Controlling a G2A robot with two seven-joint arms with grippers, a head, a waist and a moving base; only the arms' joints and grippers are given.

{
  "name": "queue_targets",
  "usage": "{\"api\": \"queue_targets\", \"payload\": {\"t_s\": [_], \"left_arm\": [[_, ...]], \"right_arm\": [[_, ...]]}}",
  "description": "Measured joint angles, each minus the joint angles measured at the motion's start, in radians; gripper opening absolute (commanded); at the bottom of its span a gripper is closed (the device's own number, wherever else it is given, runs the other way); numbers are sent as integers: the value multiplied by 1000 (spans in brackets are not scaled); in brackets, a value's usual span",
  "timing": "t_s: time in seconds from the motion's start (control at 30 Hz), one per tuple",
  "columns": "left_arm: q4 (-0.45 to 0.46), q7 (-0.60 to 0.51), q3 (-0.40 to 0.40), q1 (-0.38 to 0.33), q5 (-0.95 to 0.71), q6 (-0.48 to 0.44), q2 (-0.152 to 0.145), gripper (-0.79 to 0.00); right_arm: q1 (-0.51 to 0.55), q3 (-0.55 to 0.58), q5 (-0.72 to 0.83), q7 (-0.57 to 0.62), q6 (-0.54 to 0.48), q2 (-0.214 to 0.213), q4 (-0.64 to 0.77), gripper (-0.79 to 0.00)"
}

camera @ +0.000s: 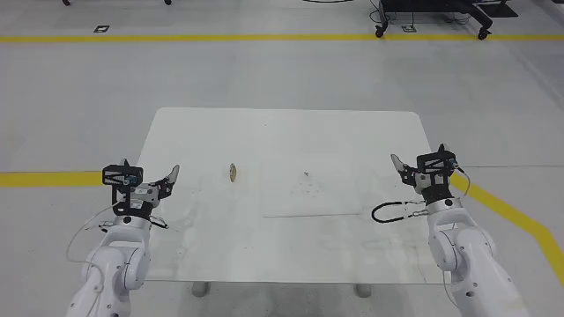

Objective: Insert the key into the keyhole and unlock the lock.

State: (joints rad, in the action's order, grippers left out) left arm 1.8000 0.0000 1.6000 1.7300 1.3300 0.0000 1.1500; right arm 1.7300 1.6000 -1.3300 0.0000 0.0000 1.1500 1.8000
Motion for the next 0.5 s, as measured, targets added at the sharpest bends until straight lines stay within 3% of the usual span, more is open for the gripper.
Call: {"api": "queue_targets", "payload": {"t_s": [0.5], "left_arm": [[0, 0, 0, 0, 0, 0, 0, 0]], "right_arm": [[-7, -8, -8, 9, -9, 0, -5, 0]]}}
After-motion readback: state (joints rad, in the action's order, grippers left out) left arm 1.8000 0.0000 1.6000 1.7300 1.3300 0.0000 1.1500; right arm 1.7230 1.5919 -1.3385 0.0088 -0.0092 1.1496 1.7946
